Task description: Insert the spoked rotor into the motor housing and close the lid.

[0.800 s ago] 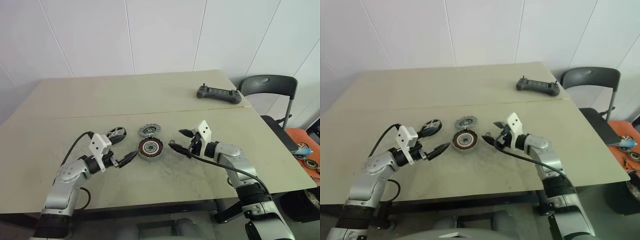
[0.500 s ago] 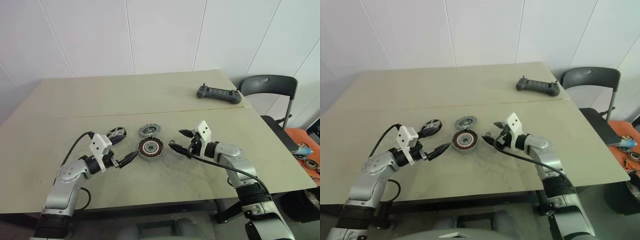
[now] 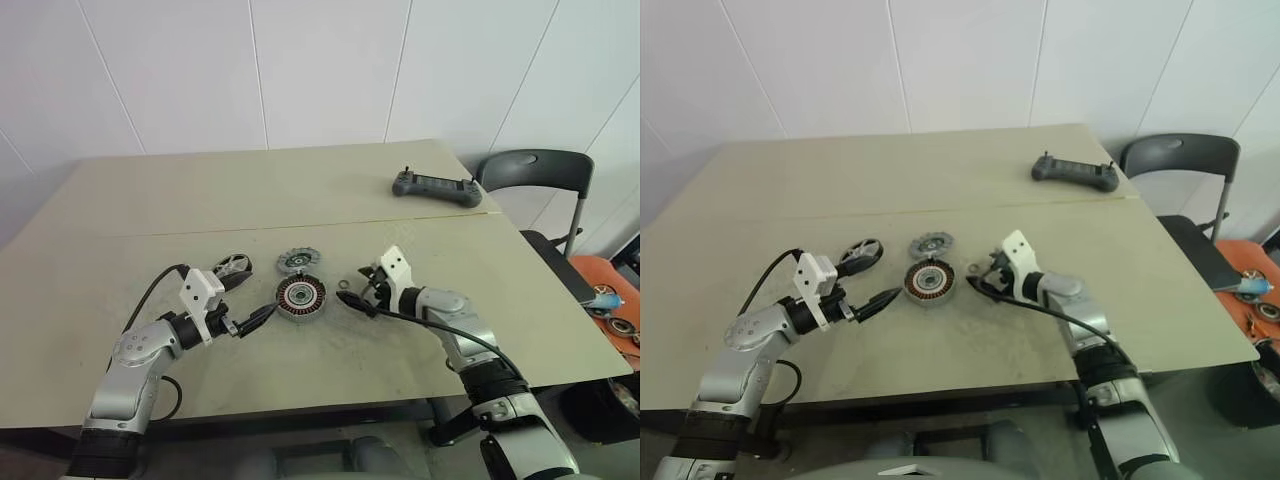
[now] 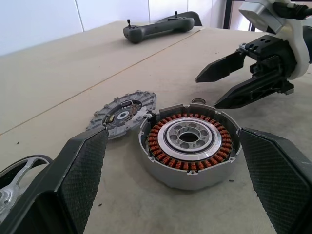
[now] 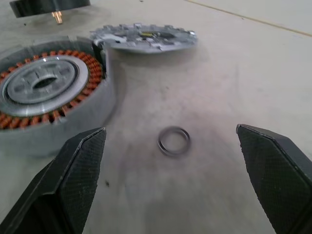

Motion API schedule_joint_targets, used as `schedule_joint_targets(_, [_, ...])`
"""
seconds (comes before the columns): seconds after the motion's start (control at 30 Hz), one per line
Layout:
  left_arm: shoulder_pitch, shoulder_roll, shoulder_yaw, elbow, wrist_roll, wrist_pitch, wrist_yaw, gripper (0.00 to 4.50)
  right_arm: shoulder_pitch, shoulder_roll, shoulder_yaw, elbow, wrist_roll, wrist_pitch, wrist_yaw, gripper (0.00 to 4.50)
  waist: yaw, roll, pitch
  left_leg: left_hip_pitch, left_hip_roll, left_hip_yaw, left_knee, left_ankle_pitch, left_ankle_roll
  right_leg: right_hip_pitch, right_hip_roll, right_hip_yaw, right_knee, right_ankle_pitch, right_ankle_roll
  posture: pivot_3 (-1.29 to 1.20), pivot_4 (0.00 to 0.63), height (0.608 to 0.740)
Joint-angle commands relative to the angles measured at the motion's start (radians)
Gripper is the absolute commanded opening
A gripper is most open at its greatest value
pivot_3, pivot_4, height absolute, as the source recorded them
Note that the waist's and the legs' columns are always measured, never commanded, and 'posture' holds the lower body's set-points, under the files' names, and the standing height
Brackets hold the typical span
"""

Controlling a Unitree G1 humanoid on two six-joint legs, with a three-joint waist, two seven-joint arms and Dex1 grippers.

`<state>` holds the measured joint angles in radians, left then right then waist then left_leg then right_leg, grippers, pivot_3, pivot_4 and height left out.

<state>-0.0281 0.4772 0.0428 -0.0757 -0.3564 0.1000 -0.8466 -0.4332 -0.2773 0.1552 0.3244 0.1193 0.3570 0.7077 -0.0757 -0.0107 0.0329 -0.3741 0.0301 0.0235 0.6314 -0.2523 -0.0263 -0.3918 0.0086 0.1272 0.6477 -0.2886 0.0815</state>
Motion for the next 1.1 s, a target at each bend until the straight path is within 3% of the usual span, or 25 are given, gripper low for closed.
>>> schedule_joint_targets(0.03, [-0.007,0.01,0.008,-0.036,-0.004,-0.01,-0.003,4.5,-0.04,0.025,0.016,0.018,-0.027,-0.006,-0.035,4.47,0.0,0.0,0.0,0.0,0.0,0.0,0.0,0.0,0.0,0.0,0.0,0.0,0.0,0.0,0.0,0.0,0.0,0.74])
schedule_joint_targets(0.63, [-0.001,0.013,0.014,-0.048,-0.004,-0.011,0.003,4.5,-0.047,0.006,0.034,0.089,-0.072,0.038,-0.067,4.47,-0.002,-0.003,-0.002,0.001,0.0,0.0,0.001,0.0,0.0,0.001,-0.001,0.0,0.0,0.0,0.0,0.0,0.0,0.74])
schedule_joint_targets(0.73, [-0.003,0.014,0.018,-0.042,-0.001,-0.012,0.009,4.5,-0.029,-0.015,0.041,0.096,-0.081,0.035,-0.049,3.9,0.001,-0.003,-0.002,0.001,0.0,0.0,0.001,0.0,0.0,0.002,-0.001,0.0,0.0,0.0,0.0,0.0,0.0,0.74])
schedule_joint_targets(1.07, [-0.005,0.019,0.026,-0.042,-0.008,-0.01,0.005,4.5,0.01,-0.037,0.028,0.048,-0.061,0.059,-0.01,0.7,0.008,-0.004,-0.003,0.001,0.0,0.0,0.002,0.0,0.0,0.003,-0.003,0.0,-0.002,0.0,0.0,0.0,0.0,0.74])
schedule_joint_targets(1.1, [-0.005,0.019,0.026,-0.042,-0.008,-0.01,0.004,4.5,0.011,-0.038,0.028,0.046,-0.061,0.059,-0.012,0.67,0.008,-0.004,-0.003,0.001,0.0,0.0,0.002,0.0,0.0,0.003,-0.003,0.0,-0.002,0.0,0.0,0.0,0.0,0.74])
